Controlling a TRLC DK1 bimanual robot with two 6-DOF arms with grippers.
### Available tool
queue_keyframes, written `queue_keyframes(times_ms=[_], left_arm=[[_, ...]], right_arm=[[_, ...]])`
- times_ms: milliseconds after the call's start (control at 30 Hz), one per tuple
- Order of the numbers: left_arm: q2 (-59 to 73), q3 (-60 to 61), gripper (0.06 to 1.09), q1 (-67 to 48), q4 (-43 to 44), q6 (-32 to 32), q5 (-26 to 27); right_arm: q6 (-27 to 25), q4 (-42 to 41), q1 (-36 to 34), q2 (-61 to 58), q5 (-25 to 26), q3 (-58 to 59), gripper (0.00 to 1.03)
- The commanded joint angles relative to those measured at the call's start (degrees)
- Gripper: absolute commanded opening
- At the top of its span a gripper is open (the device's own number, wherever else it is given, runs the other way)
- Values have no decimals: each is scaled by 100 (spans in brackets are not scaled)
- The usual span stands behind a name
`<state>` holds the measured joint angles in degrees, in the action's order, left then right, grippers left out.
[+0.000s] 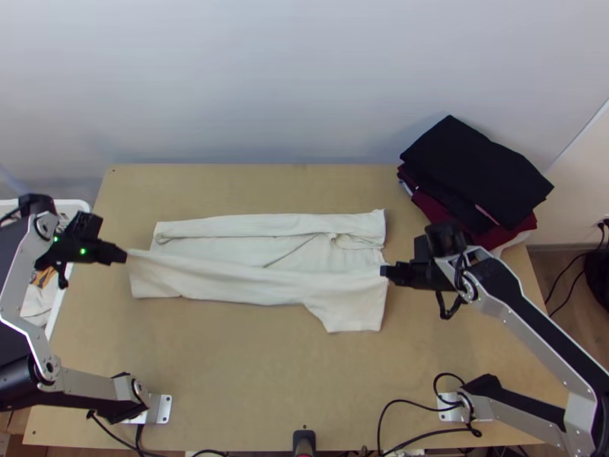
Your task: Fold the t-shirt
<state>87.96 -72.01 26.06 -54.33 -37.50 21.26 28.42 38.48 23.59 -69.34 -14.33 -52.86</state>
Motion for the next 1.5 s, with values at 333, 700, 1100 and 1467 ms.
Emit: queue_keyframes(times_ms=[333, 700, 1100, 1467], left_arm=[[757, -1333, 10, -761, 45, 752, 80], [1540, -2274, 10, -919, 45, 1166, 72], [2128, -2643, 10, -866, 62, 1341, 63], [2357, -2643, 10, -541, 203, 1429, 63]], right_arm=[[-223, -490, -417, -1125, 44, -981, 3], [-179, -877, -619, -2207, 299, -1912, 3], [-188, -877, -892, -3525, 431, -3283, 3], [-215, -886, -1032, -3894, 510, -3397, 3]])
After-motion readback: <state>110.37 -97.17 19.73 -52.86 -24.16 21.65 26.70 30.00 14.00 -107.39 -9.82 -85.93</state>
